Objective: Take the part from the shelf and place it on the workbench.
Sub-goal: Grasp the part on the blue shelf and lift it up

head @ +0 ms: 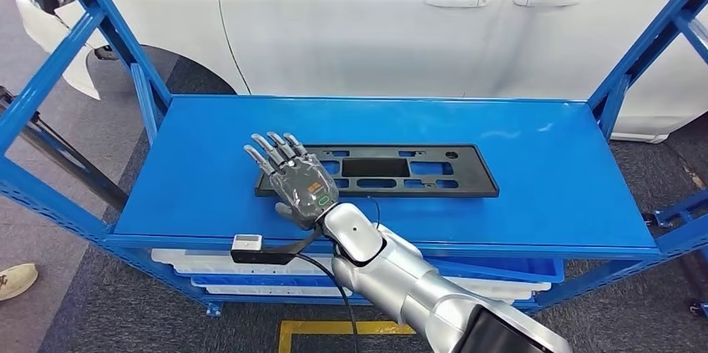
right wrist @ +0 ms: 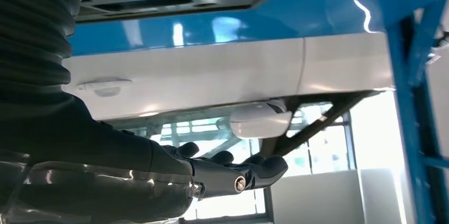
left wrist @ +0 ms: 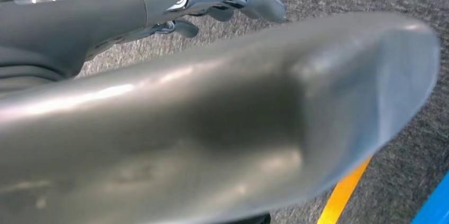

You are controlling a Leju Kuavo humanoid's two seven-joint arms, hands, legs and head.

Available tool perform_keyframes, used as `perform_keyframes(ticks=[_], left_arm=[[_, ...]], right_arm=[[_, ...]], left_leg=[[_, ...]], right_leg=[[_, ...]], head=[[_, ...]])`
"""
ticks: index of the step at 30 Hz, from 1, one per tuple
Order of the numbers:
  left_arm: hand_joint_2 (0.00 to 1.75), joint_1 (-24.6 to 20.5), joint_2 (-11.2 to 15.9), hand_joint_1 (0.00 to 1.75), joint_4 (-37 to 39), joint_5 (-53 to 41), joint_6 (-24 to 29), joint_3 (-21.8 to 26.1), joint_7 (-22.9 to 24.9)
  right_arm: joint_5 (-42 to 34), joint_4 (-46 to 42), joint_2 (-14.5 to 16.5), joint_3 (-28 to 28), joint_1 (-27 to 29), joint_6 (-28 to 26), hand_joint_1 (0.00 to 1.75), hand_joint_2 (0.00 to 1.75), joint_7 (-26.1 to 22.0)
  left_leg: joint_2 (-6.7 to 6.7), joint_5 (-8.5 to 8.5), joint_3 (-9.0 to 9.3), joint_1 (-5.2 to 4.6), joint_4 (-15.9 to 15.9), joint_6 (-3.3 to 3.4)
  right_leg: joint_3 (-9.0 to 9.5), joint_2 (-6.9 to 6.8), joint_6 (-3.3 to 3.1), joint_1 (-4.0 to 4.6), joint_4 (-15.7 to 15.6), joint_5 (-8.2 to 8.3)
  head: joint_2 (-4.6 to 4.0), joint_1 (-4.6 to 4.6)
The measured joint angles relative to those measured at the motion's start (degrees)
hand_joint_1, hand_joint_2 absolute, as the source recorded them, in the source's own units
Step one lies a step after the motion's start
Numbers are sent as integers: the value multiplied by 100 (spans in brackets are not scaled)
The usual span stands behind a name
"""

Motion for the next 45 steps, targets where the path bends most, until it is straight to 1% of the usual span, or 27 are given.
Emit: perform_keyframes(ticks=[2, 5, 6, 7, 8, 10, 12, 15, 17, 18, 20, 21, 22, 23, 24, 26, 28, 32, 34, 36, 37, 38, 39, 40, 42, 43, 45], left_arm=[[0, 3, 24, 0, 2, -4, -6, 0, -5], [0, 6, 50, 0, 4, -11, -31, 0, -15], [0, 9, 58, 0, 4, -14, -43, 0, -16], [0, 14, 66, 0, 4, -16, -57, 0, -19], [0, 18, 75, 0, 4, -21, -72, 1, -21], [0, 19, 94, 0, 4, -34, -97, 1, -28], [0, 10, 110, 0, 5, -47, -108, 0, -33], [0, 9, 116, 0, 5, -52, -108, 0, -33], [0, 10, 117, 0, 6, -54, -108, 0, -33], [0, 6, 118, 0, 7, -55, -108, 0, -33], [0, 1, 120, 0, 7, -57, -109, 0, -33], [0, 2, 120, 0, 7, -58, -113, 1, -33], [0, 3, 120, 0, 7, -60, -119, 1, -33], [0, 4, 120, 0, 7, -63, -130, 1, -33], [0, 3, 120, 0, 7, -66, -145, 1, -33], [0, -2, 118, 0, 7, -72, -176, 1, -32], [0, -9, 116, 0, 8, -83, -196, 0, -32], [0, -14, 122, 0, 9, -110, -211, 0, -62], [0, -15, 128, 0, 9, -124, -223, 0, -94], [0, -13, 129, 0, 9, -134, -233, 0, -114], [0, -11, 131, 0, 9, -139, -237, 0, -117], [0, -10, 135, 0, 9, -143, -240, 0, -119], [0, -9, 140, 0, 9, -148, -246, 0, -119], [0, -11, 147, 0, 9, -152, -253, 0, -119], [0, -26, 159, 0, 9, -163, -270, 0, -119], [0, -32, 162, 0, 9, -168, -276, 0, -119], [0, -34, 163, 0, 9, -172, -281, 0, -119]], right_arm=[[140, 219, 40, -12, -90, 5, 0, 175, 150], [305, 489, 76, -64, -191, 20, 0, 175, 302], [361, 584, 81, -85, -201, 33, 0, 175, 347], [419, 674, 81, -105, -204, 54, 0, 175, 400], [477, 753, 80, -125, -205, 81, 0, 175, 456], [563, 878, 79, -177, -217, 126, 0, 175, 551], [598, 975, 74, -230, -244, 139, 0, 175, 600], [609, 1077, 63, -276, -270, 141, 0, 175, 616], [614, 1119, 58, -298, -284, 141, 0, 175, 618], [616, 1136, 53, -308, -294, 141, 0, 175, 618], [644, 1176, 39, -326, -303, 170, 0, 175, 637], [678, 1201, 28, -335, -299, 204, 0, 175, 662], [731, 1225, 13, -345, -295, 250, 0, 175, 699], [797, 1249, -5, -357, -294, 296, 0, 175, 742], [862, 1267, -25, -372, -300, 331, 0, 175, 785], [980, 1294, -68, -411, -333, 391, 0, 175, 866], [1061, 1312, -115, -474, -371, 428, 0, 175, 946], [1237, 1338, -250, -685, -410, 453, 0, 175, 1179], [1335, 1349, -293, -803, -444, 473, 0, 175, 1352], [1407, 1378, -344, -920, -467, 545, 0, 175, 1558], [1434, 1398, -378, -983, -471, 590, 0, 175, 1663], [1455, 1418, -413, -1049, -478, 629, 0, 175, 1757], [1477, 1438, -448, -1116, -492, 667, 33, 175, 1844], [1495, 1456, -479, -1178, -513, 700, 77, 175, 1915], [1513, 1495, -539, -1292, -568, 822, 164, 175, 2017], [1509, 1517, -568, -1348, -591, 908, 175, 175, 2041], [1479, 1555, -618, -1466, -619, 1099, 175, 175, 2049]], left_leg=[[9, -122, -86, 9, 224, -55], [12, -606, -569, 17, 1228, -90], [13, -701, -731, 19, 1530, -95], [13, -694, -817, 19, 1666, -94], [14, -572, -794, 19, 1572, -87], [13, -153, -479, 19, 853, -50], [8, 74, -176, 2, 202, -4], [-6, 76, -112, -15, 40, 71], [-1, 99, -102, 6, 6, 136], [4, 109, -96, 18, -11, 165], [10, 110, -98, 17, -13, 197], [11, 108, -99, 16, -11, 202], [10, 106, -99, 15, -8, 204], [8, 104, -97, 15, -5, 204], [5, 101, -93, 15, -2, 200], [-1, 89, -88, 3, 10, 177], [-2, 81, -95, -13, 17, 126], [2, 20, -116, -13, 74, 7], [2, -269, -324, -1, 556, -28], [2, -605, -678, 8, 1324, -58], [2, -659, -796, 12, 1566, -70], [3, -607, -821, 16, 1605, -78], [4, -454, -737, 21, 1416, -78], [4, -243, -566, 27, 1052, -73], [-1, 14, -229, 21, 352, -36], [-6, 52, -146, 12, 163, -9], [-18, 38, -136, -9, 91, 54]], right_leg=[[35, -2, -76, -10, -47, 17], [62, -9, -143, 5, -69, 18], [64, -7, -151, 16, -67, 14], [68, -3, -155, 25, -64, 9], [76, 2, -155, 31, -60, 2], [103, 13, -137, 37, -49, -21], [105, 20, -93, 64, -21, -47], [82, 25, -8, 74, -9, -53], [32, 20, 59, 61, 119, -153], [-70, 17, 95, 52, 346, -291], [-428, 9, 152, 19, 1096, -649], [-608, 8, 169, 5, 1454, -771], [-711, 7, 178, -6, 1643, -789], [-709, 6, 178, -13, 1610, -698], [-594, 5, 166, -15, 1345, -517], [-214, 2, 110, 6, 523, -138], [-4, -4, 49, 39, 47, 4], [30, -7, -66, 23, -61, 35], [53, -15, -118, 1, -101, 55], [53, -15, -140, 12, -95, 49], [53, -15, -142, 18, -88, 45], [53, -14, -139, 19, -79, 39], [55, -10, -131, 17, -67, 31], [56, -4, -117, 14, -49, 17], [37, 9, -70, 26, -1, -12], [20, 14, -42, 34, 17, -17], [-4, 17, 16, 44, 24, -7]], head=[[-1, -11], [-2, -34], [-2, -33], [-2, -33], [-2, -33], [-2, -33], [-2, -27], [-1, -17], [-1, -9], [-1, -4], [-2, 9], [-2, 9], [-2, 10], [-2, 10], [-2, 11], [-2, 10], [-2, 6], [-2, 3], [-2, -3], [-2, -5], [-2, -4], [-2, -5], [-2, -4], [-2, -4], [-2, -3], [-2, 1], [-2, 7]])
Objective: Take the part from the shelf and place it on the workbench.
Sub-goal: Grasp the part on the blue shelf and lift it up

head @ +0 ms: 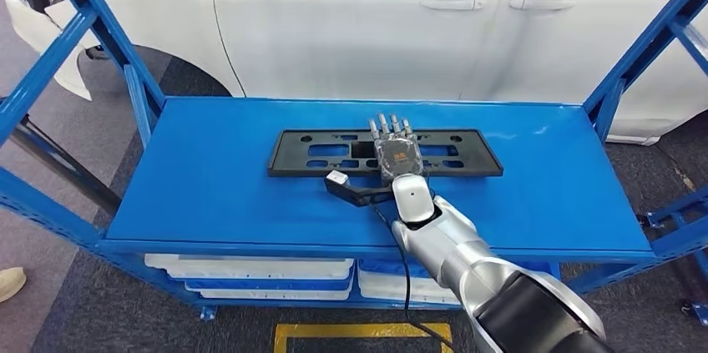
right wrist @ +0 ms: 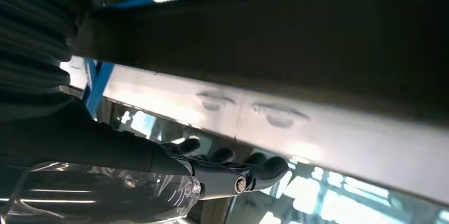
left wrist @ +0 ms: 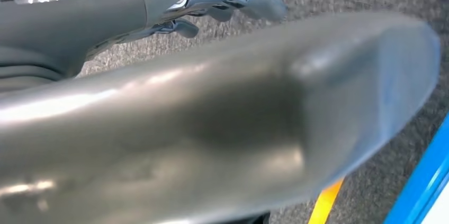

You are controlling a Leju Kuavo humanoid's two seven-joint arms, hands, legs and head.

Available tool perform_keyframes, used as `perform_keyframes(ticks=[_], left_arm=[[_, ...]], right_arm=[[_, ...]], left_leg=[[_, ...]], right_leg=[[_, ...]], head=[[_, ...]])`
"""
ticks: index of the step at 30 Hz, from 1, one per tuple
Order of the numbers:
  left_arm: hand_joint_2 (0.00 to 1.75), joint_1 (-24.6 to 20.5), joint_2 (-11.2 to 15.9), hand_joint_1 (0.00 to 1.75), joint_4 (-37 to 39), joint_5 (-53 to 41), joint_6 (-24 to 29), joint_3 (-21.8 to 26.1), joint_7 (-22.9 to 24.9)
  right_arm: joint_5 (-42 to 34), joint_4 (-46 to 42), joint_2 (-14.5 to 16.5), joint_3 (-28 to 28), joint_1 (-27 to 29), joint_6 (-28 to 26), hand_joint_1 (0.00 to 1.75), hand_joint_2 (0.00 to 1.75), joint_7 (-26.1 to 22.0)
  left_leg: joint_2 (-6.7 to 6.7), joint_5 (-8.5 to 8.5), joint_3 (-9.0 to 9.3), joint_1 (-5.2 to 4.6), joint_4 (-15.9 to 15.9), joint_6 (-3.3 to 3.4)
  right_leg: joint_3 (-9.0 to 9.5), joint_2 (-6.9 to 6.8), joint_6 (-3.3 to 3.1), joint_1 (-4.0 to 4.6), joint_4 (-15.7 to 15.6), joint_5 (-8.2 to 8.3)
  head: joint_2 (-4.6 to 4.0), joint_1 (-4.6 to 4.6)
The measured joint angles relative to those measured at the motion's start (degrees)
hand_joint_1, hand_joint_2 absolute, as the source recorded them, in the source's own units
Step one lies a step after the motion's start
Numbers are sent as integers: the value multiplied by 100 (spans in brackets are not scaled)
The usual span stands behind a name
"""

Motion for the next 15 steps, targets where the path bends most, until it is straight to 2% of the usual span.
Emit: perform_keyframes(ticks=[2, 3, 4, 6, 7, 8, 9, 11, 12, 13, 15], left_arm=[[0, 5, -1, 0, 0, 1, -1, 1, 1], [0, 2, 0, 0, 0, 1, -2, 2, 1], [0, -4, 1, 0, 0, 1, -3, 2, 1], [0, -10, 2, 0, 0, 2, -4, 3, -1], [0, -9, 2, 0, 0, 3, -4, 4, -5], [0, -8, 2, 0, 0, 5, -4, 5, -10], [0, -7, 2, 0, 0, 9, -5, 7, -18], [0, -10, 1, 0, 0, 18, -13, 9, -34], [0, -15, -1, 0, 0, 22, -19, 10, -43], [0, -19, -2, 0, 0, 26, -28, 13, -57], [0, -23, -2, 0, 0, 33, -49, 21, -120]], right_arm=[[-39, 29, -37, -120, -21, 140, 175, 175, -30], [-55, 43, -51, -169, -38, 188, 175, 175, -49], [-64, 57, -66, -209, -55, 222, 175, 175, -65], [-72, 87, -90, -261, -73, 290, 175, 175, -91], [-71, 103, -101, -284, -72, 326, 175, 175, -107], [-70, 119, -109, -307, -71, 360, 175, 175, -128], [-67, 132, -114, -330, -72, 384, 175, 175, -154], [-58, 143, -119, -363, -88, 405, 175, 175, -202], [-53, 144, -119, -376, -99, 413, 175, 175, -226], [-50, 145, -119, -386, -108, 419, 175, 175, -245], [-47, 145, -120, -406, -119, 421, 175, 175, -282]], left_leg=[[2, 27, 11, 19, -36, 67], [6, 42, 20, 32, -59, 102], [10, 53, 27, 40, -77, 128], [13, 54, 24, 35, -81, 155], [12, 53, 24, 34, -79, 156], [10, 51, 26, 33, -78, 156], [7, 47, 31, 33, -75, 152], [1, 33, 41, 33, -64, 130], [-3, 20, 38, 22, -49, 108], [-5, 12, 32, 13, -42, 81], [-8, 9, 28, -5, -49, 13]], right_leg=[[-20, -4, 61, -13, 52, -51], [-86, -6, 94, -21, 197, -148], [-213, -9, 124, -34, 467, -299], [-590, -12, 171, -53, 1232, -629], [-746, -12, 185, -62, 1535, -710], [-813, -12, 190, -69, 1644, -686], [-768, -13, 185, -75, 1522, -558], [-421, -13, 148, -81, 765, -159], [-248, -14, 121, -70, 391, -22], [-135, -13, 94, -58, 141, 49], [-86, -11, 41, -29, 11, 48]], head=[[0, 7], [-1, 24], [-1, 37], [0, 63], [0, 65], [0, 68], [0, 68], [-1, 72], [-1, 69], [-1, 68], [-1, 65]])
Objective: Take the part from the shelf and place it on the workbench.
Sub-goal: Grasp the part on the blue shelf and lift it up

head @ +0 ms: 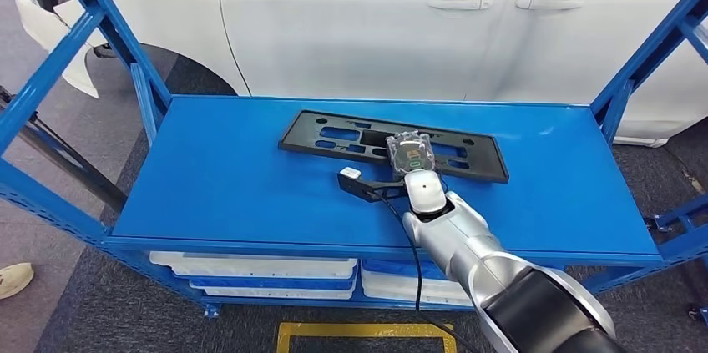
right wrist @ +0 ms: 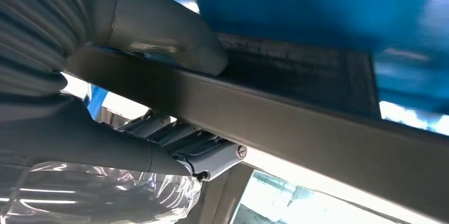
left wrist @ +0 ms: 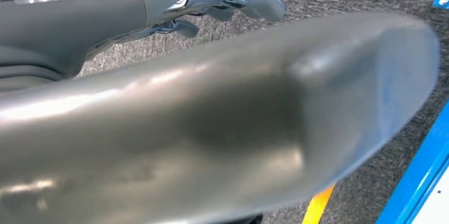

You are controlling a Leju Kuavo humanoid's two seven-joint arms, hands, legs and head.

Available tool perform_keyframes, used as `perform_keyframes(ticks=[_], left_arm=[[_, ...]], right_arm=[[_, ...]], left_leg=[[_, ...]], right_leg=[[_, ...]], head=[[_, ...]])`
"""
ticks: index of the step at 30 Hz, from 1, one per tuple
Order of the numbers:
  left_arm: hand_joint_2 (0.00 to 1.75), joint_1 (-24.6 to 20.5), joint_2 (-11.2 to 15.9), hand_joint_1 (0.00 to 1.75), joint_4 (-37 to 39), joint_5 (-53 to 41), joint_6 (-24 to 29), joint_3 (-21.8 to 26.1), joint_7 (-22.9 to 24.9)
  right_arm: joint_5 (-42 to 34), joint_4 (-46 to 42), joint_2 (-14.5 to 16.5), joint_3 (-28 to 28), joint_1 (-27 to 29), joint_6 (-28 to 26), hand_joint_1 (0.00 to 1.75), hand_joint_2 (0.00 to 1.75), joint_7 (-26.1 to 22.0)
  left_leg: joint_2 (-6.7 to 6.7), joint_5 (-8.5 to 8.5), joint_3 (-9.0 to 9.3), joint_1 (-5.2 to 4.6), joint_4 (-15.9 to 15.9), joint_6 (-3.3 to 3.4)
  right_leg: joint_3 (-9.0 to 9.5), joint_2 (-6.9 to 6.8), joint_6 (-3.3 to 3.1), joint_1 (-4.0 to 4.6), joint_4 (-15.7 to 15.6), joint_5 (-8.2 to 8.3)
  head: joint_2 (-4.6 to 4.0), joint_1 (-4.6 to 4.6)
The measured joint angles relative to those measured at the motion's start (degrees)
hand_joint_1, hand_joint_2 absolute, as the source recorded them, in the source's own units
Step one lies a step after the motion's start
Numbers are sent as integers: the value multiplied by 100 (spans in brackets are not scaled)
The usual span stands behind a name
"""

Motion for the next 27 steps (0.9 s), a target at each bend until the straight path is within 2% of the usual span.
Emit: perform_keyframes(ticks=[1, 3, 5, 7, 8, 9, 10, 12, 13, 14, 16, 18, 19, 20, 22, 23, 24, 25, 27], left_arm=[[0, 1, 2, 0, 0, 2, -10, 2, -54], [87, 0, 7, 0, 0, -7, -19, 3, -192], [175, -2, 10, 0, 0, -14, -26, 3, -317], [175, 1, 11, 0, 0, -1, -51, 7, -416], [175, 3, 13, 0, 0, 15, -66, 11, -464], [175, 3, 13, 0, 0, 35, -77, 21, -499], [175, 2, 13, 0, 0, 53, -84, 32, -527], [175, -2, 12, 0, 0, 79, -83, 59, -553], [175, -6, 12, 0, 0, 89, -79, 74, -558], [175, -7, 11, 0, 0, 103, -73, 91, -561], [175, -3, 8, 0, 0, 125, -58, 119, -561], [175, -1, 1, 0, 0, 147, -52, 136, -561], [175, -3, -4, 0, 0, 163, -49, 146, -564], [175, -2, -7, 0, 0, 183, -43, 162, -570], [175, 13, -13, 0, 0, 221, -21, 210, -582], [175, 22, -17, 0, 0, 235, -7, 235, -588], [175, 27, -24, 0, 0, 245, 8, 256, -601], [175, 30, -33, 0, 0, 250, 17, 271, -627], [175, 31, -49, 0, 0, 281, 35, 294, -733]], right_arm=[[1, -1, -2, -18, -5, -9, 175, 175, -13], [-11, -5, -5, -73, -19, -54, 175, 175, -50], [-43, -9, -6, -133, -18, -130, 175, 175, -119], [-111, -18, -7, -214, 9, -242, 175, 175, -248], [-161, -35, -7, -272, 28, -323, 175, 175, -341], [-221, -67, -5, -328, 42, -407, 175, 175, -444], [-287, -114, -2, -385, 51, -490, 175, 175, -553], [-449, -260, 13, -513, 51, -660, 175, 175, -788], [-542, -350, 21, -578, 54, -731, 175, 175, -907], [-649, -471, 27, -651, 69, -783, 175, 175, -1042], [-830, -765, 35, -784, 126, -803, 175, 175, -1263], [-1011, -1070, 41, -904, 187, -789, 175, 175, -1441], [-1156, -1216, 43, -958, 225, -783, 175, 175, -1556], [-1384, -1406, 42, -1020, 289, -743, 175, 175, -1720], [-1912, -1939, 36, -1129, 486, -544, 175, 175, -2037], [-2157, -2247, 32, -1167, 597, -416, 175, 175, -2150], [-2408, -2554, 27, -1195, 697, -303, 175, 175, -2259], [-2732, -2843, 22, -1224, 788, -211, 175, 175, -2408], [-3873, -3556, 7, -1313, 1007, 54, 175, 175, -2942]], left_leg=[[-1, -2, 4, 3, -13, -34], [3, -108, -39, 11, 116, -88], [7, -426, -283, 24, 689, -125], [7, -722, -635, 32, 1431, -152], [8, -741, -733, 32, 1613, -158], [8, -641, -720, 32, 1558, -155], [9, -449, -599, 32, 1279, -145], [14, -91, -230, 23, 476, -104], [11, -8, -102, 12, 207, -77], [7, 2, -42, 0, 77, -51], [-5, -5, -37, -5, 55, 4], [-4, 28, -29, 23, 6, 71], [-3, 44, -23, 38, -18, 103], [-1, 51, -20, 41, -28, 122], [1, 48, -21, 40, -26, 134], [3, 44, -20, 39, -22, 135], [3, 37, -18, 40, -15, 132], [0, 29, -15, 40, -6, 126], [-14, 1, -13, 34, 22, 98]], right_leg=[[7, -1, -33, -10, -17, 10], [41, -11, -101, -35, -66, 31], [65, -19, -150, -43, -92, 37], [66, -18, -175, -24, -85, 29], [67, -14, -180, -16, -79, 24], [71, -8, -181, -11, -70, 17], [77, 0, -177, -8, -57, 5], [83, 17, -147, 7, -14, -32], [76, 25, -123, 15, 5, -43], [67, 31, -98, 23, 16, -49], [58, 37, -46, 29, 8, -42], [15, 30, 12, 24, 103, -127], [-74, 25, 40, 18, 298, -255], [-224, 20, 64, 3, 620, -435], [-604, 15, 98, -16, 1401, -768], [-729, 11, 108, -26, 1639, -813], [-750, 7, 112, -36, 1655, -747], [-659, 3, 109, -46, 1444, -587], [-282, -6, 83, -55, 650, -212]], head=[[1, 2], [1, -7], [1, -20], [0, -22], [0, -22], [0, -24], [0, -22], [0, -22], [1, -20], [1, -20], [1, -17], [1, -8], [1, -1], [1, 7], [1, 16], [1, 16], [0, 16], [0, 16], [0, 17]])
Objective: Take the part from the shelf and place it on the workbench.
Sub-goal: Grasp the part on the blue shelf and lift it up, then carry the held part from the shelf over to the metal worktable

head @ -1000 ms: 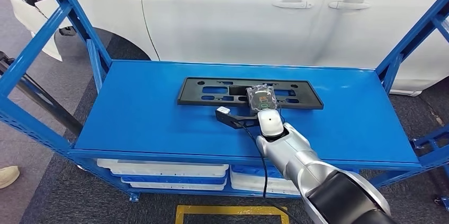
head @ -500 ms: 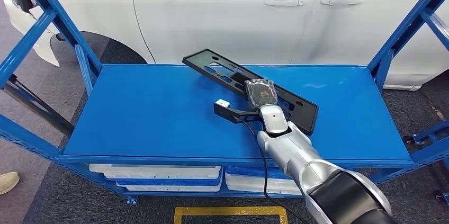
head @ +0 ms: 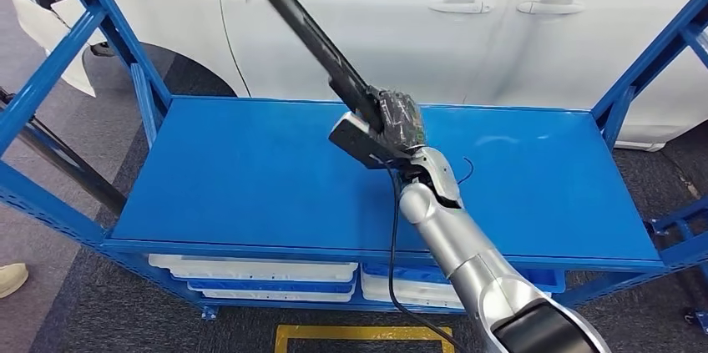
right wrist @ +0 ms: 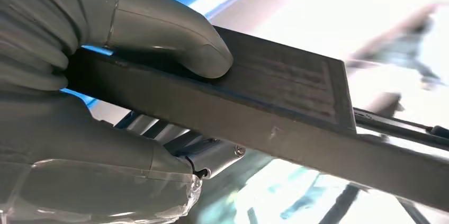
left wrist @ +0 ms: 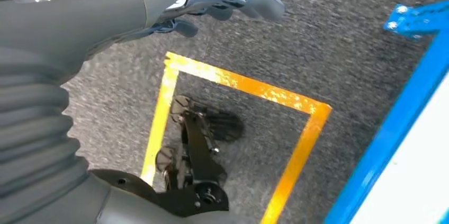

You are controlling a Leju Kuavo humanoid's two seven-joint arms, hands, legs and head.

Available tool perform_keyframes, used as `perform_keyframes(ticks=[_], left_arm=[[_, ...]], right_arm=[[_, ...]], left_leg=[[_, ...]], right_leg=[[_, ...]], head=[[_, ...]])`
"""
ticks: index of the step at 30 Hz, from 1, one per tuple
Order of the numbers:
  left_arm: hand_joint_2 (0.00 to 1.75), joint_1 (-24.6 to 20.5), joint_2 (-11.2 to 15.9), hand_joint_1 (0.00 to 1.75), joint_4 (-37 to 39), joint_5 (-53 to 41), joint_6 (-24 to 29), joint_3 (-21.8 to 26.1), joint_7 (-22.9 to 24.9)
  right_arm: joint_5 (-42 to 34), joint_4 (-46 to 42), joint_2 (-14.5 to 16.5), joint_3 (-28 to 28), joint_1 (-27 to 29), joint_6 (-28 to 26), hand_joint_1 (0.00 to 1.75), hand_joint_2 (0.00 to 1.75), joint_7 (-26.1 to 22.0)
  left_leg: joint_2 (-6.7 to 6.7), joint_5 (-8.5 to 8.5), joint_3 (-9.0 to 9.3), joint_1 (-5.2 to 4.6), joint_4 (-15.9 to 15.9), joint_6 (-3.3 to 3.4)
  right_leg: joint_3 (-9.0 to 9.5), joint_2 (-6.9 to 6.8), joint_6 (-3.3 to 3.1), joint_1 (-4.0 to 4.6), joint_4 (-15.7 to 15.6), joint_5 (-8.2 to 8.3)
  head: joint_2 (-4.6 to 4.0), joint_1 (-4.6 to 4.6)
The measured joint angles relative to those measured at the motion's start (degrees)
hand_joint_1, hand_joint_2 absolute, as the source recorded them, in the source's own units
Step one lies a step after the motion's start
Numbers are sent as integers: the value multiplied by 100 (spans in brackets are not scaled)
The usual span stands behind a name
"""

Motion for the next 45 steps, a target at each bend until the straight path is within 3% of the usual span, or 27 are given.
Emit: perform_keyframes(ticks=[2, 4, 6, 8, 10, 11, 12, 13, 15, 17, 21, 23, 26, 27, 28, 31, 33, 36, 37, 39, 41, 42, 43, 45], left_arm=[[175, -2, -5, 0, 0, 119, 65, 63, -137], [175, 0, -9, 0, 0, 279, 184, 171, -311], [175, 2, -15, 0, 0, 365, 248, 252, -463], [175, -3, -16, 0, 0, 364, 203, 283, -498], [175, -9, -17, 0, 0, 326, 118, 288, -507], [175, -10, -17, 0, 0, 307, 88, 288, -520], [175, -11, -17, 0, 0, 289, 72, 287, -532], [175, -13, -17, 0, 0, 269, 72, 286, -534], [175, -23, -12, 0, 0, 221, 99, 283, -510], [175, -45, -5, 0, 0, 193, 123, 279, -457], [175, -65, 2, 0, 0, 159, 174, 270, -346], [175, -79, 1, 0, 0, 150, 212, 266, -327], [175, -90, 1, 0, 0, 154, 256, 265, -313], [175, -89, 1, 0, 0, 156, 267, 265, -308], [175, -89, -1, 0, 0, 158, 279, 265, -304], [175, -89, -7, 0, 0, 151, 294, 263, -296], [175, -89, -7, 0, 0, 141, 295, 262, -281], [175, -81, -4, 0, 0, 123, 304, 260, -248], [175, -76, -4, 0, 0, 119, 309, 259, -236], [175, -75, -7, 0, 2, 114, 320, 258, -214], [175, -76, -9, 0, 3, 114, 332, 258, -194], [175, -77, -8, 0, 3, 115, 339, 258, -187], [175, -77, -7, 0, 2, 116, 349, 258, -178], [175, -80, -5, 0, 2, 109, 377, 257, -158]], right_arm=[[-1779, -972, -19, -103, 305, 557, 175, 175, -594], [-3610, -1963, -74, -166, 604, 1429, 175, 175, -893], [-4877, -2773, -195, -190, 833, 2432, 175, 175, -1029], [-5477, -3477, -306, -196, 1044, 3243, 175, 175, -1255], [-5638, -4074, -386, -188, 1257, 3738, 175, 175, -1463], [-5659, -4310, -427, -181, 1351, 3901, 175, 175, -1528], [-5666, -4509, -469, -171, 1428, 4023, 175, 175, -1571], [-5663, -4677, -507, -161, 1487, 4106, 175, 175, -1597], [-5648, -4950, -568, -142, 1560, 4194, 175, 175, -1630], [-5632, -5132, -615, -125, 1586, 4245, 175, 175, -1660], [-5544, -5257, -688, -33, 1579, 4276, 175, 175, -1653], [-5470, -5267, -726, 10, 1560, 4236, 175, 175, -1625], [-5311, -5268, -779, 79, 1556, 4062, 175, 175, -1592], [-5252, -5267, -788, 98, 1561, 3987, 175, 175, -1596], [-5197, -5267, -794, 113, 1563, 3916, 175, 175, -1612], [-5091, -5282, -801, 154, 1563, 3791, 175, 175, -1684], [-5064, -5304, -808, 180, 1563, 3786, 175, 175, -1708], [-5233, -5304, -830, 220, 1555, 3993, 175, 175, -1667], [-5348, -5296, -839, 238, 1549, 4102, 175, 175, -1643], [-5555, -5275, -850, 260, 1536, 4271, 175, 175, -1613], [-5668, -5250, -851, 264, 1535, 4358, 175, 175, -1603], [-5696, -5236, -852, 264, 1536, 4383, 175, 175, -1602], [-5716, -5224, -852, 264, 1537, 4404, 175, 175, -1601], [-5749, -5206, -851, 264, 1535, 4461, 175, 175, -1596]], left_leg=[[-24, -25, -10, -19, 23, -53], [-37, -31, -5, -26, 7, -121], [-26, -83, 1, -19, 24, -185], [-1, -337, -137, -15, 391, -223], [13, -705, -466, -10, 1155, -243], [14, -803, -611, -8, 1471, -250], [15, -799, -675, -8, 1608, -250], [15, -684, -627, -8, 1506, -243], [15, -301, -274, -12, 771, -199], [9, -80, 26, -37, 142, -142], [9, -6, 60, -39, -17, -35], [24, 65, 34, -9, -73, 37], [39, 147, -83, -16, -63, 72], [43, 177, -133, -16, -51, 67], [44, 206, -187, -14, -34, 56], [33, 283, -319, -6, 31, -12], [24, 344, -355, -9, 45, -90], [17, 429, -387, 5, 16, -211], [18, 342, -426, 14, 72, -238], [24, -126, -587, 31, 526, -270], [27, -632, -773, 33, 1281, -296], [27, -731, -799, 33, 1559, -305], [26, -700, -731, 32, 1650, -305], [27, -439, -282, 30, 1211, -275]], right_leg=[[240, -6, -43, 19, -525, 162], [263, -6, -93, 47, -599, 157], [300, -12, -157, 27, -649, 169], [348, -22, -219, 1, -705, 184], [367, -24, -255, 19, -709, 171], [374, -23, -266, 30, -706, 164], [384, -19, -272, 39, -703, 156], [396, -11, -274, 46, -698, 148], [424, 8, -261, 51, -680, 131], [417, 24, -219, 69, -643, 125], [380, 31, -99, 75, -616, 117], [271, 23, -44, 64, -312, -173], [-75, 15, 25, 11, 721, -815], [-93, 12, 44, -7, 883, -867], [-7, 9, 58, -26, 836, -810], [694, 6, 62, -57, -209, -427], [922, 19, 26, -27, -625, -340], [846, 16, -88, -2, -670, -236], [805, 4, -141, -9, -686, -180], [690, -25, -223, -19, -711, -57], [551, -37, -253, 3, -706, 49], [482, -41, -255, 14, -700, 100], [411, -43, -251, 23, -692, 150], [286, -43, -230, 32, -667, 236]], head=[[1, -4], [1, -7], [0, -10], [0, -31], [0, -44], [0, -44], [0, -43], [0, -44], [0, -44], [0, -41], [0, -40], [0, -21], [0, -2], [0, -2], [0, -2], [1, -4], [1, -6], [1, -7], [0, -11], [1, -27], [1, -38], [1, -36], [1, -39], [1, -39]])
